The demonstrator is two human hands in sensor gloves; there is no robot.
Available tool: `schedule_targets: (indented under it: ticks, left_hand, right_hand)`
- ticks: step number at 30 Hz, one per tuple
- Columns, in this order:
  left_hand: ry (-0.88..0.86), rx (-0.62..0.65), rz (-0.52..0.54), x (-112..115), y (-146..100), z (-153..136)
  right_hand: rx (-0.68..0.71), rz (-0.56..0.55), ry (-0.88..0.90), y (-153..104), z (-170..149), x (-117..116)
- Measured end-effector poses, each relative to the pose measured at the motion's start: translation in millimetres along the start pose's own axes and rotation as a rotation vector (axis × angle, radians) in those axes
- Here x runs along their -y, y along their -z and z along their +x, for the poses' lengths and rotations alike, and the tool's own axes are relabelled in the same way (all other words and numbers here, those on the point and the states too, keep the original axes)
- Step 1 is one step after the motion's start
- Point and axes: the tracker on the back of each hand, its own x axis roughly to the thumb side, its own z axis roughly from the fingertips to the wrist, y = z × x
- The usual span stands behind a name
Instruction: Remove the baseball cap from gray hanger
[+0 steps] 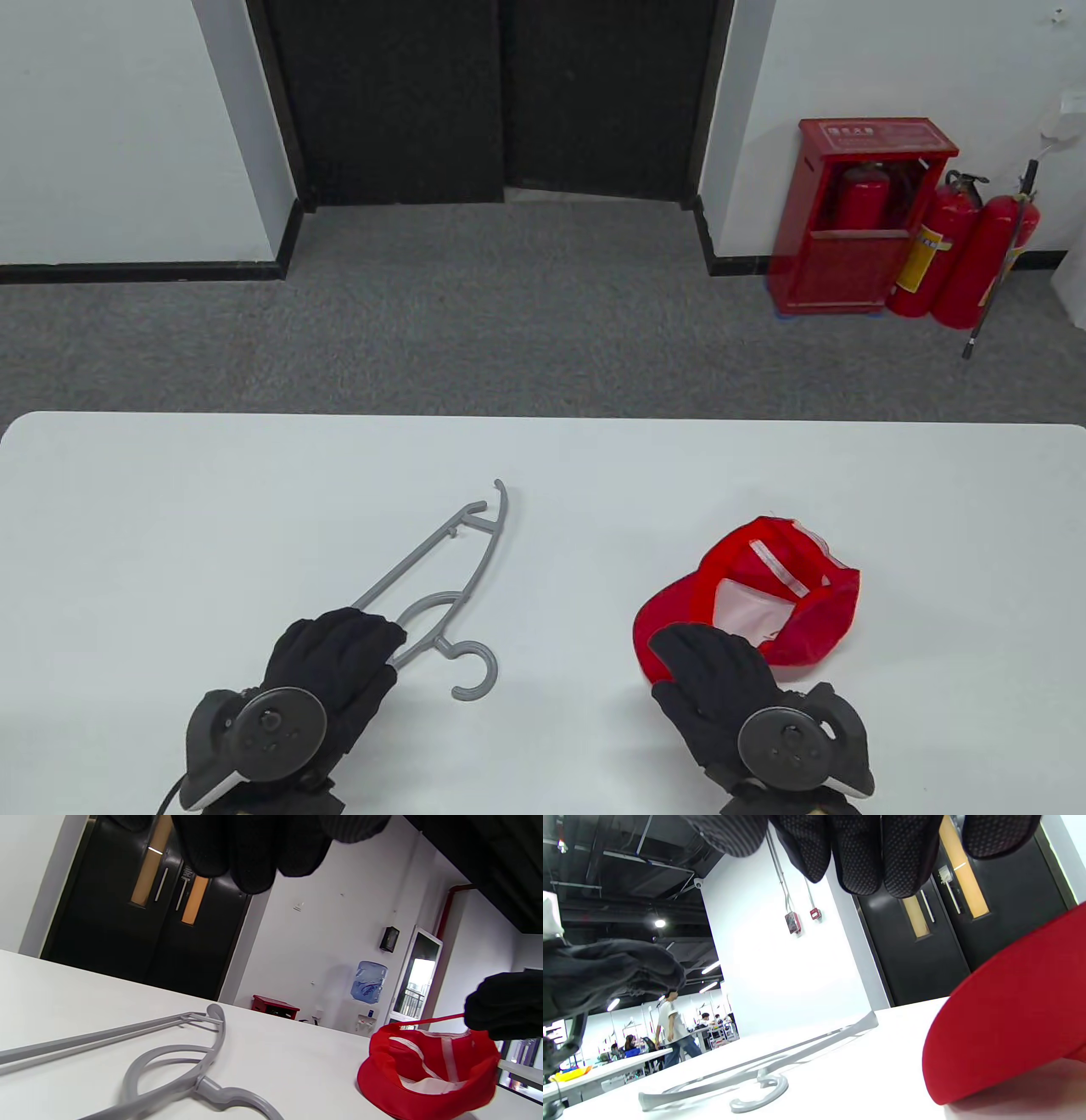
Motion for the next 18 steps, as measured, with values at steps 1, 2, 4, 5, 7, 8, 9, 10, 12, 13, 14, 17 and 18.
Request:
schedule_targets:
  ticks: [1,2,4,5,7,8,9,10,12,13,14,17,18]
  left_hand:
    - [-0.004,0.014,-0.004,0.4,0.0,2.9]
    - [-0.004,0.017,-0.011,0.5,0.1,4.0]
    - [-0.003,0.029,-0.024,0.9,0.0,5.5]
    - [-0.010,0.034,-0.021,0.9,-0.2,5.4]
    - [-0.020,0.030,-0.034,1.2,0.5,4.8]
    - [-0.016,0.032,-0.036,1.5,0.1,4.6]
    - [-0.011,0.034,-0.033,1.8,0.0,4.4]
    - [-0.007,0.031,-0.036,1.6,0.2,4.4]
    - [-0.001,0.026,-0.052,2.0,0.5,4.1]
    - [0.000,0.027,-0.051,2.2,0.5,4.0]
    - [0.002,0.028,-0.050,2.0,0.5,4.1]
    - [0.005,0.024,-0.061,2.1,0.7,4.1]
    - [0.007,0.024,-0.061,1.9,0.7,4.3]
  right_hand:
    - [0.000,-0.009,0.012,-0.2,-0.4,-0.1]
    - [0.001,-0.011,0.018,-0.2,-0.4,-0.1]
    - [0.002,-0.020,0.025,-0.4,-0.5,0.4]
    - [0.003,-0.027,0.028,-0.6,-0.6,0.7]
    - [0.000,-0.030,0.048,-0.6,-1.3,0.2]
    - [0.001,-0.029,0.052,-0.6,-1.4,-0.1]
    - [0.002,-0.030,0.050,-0.7,-1.4,-0.2]
    - [0.002,-0.030,0.046,-0.6,-1.2,-0.2]
    - [0.000,-0.029,0.056,-0.6,-1.4,-0.3]
    - [0.000,-0.029,0.057,-0.6,-1.5,-0.2]
    - [0.000,-0.030,0.057,-0.6,-1.5,-0.2]
    - [-0.002,-0.034,0.064,-0.8,-1.9,0.0]
    - [-0.003,-0.034,0.066,-0.9,-2.0,-0.1]
